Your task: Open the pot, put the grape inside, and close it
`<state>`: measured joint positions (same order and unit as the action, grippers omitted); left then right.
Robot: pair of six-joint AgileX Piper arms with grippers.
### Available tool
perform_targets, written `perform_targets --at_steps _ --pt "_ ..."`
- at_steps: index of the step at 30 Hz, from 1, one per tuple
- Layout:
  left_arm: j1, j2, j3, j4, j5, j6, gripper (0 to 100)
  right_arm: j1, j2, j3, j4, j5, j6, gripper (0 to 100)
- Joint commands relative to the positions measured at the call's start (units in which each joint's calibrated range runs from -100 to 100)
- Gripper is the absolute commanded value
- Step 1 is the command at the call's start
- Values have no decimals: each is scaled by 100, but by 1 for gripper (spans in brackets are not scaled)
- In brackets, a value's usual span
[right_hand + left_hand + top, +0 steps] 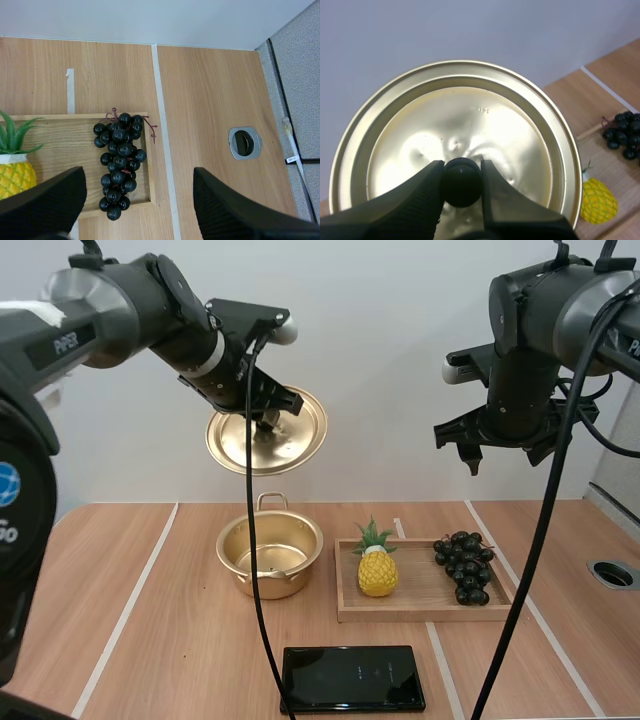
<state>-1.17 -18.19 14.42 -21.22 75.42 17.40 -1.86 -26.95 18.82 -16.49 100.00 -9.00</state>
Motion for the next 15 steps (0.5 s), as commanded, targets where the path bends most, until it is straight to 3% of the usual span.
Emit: perform_targets --at_steps 1,7,15 --pt "-4 -315 -318 431 -433 -460 2 -23 -79 5 -10 0 10 100" --pt "-4 -700 -977 1481 -784 -1083 1 -23 -79 5 -10 0 -29 100" --pt "-4 -1341 -1708 1526 -785 -1476 0 -23 -68 5 -10 0 -29 100"
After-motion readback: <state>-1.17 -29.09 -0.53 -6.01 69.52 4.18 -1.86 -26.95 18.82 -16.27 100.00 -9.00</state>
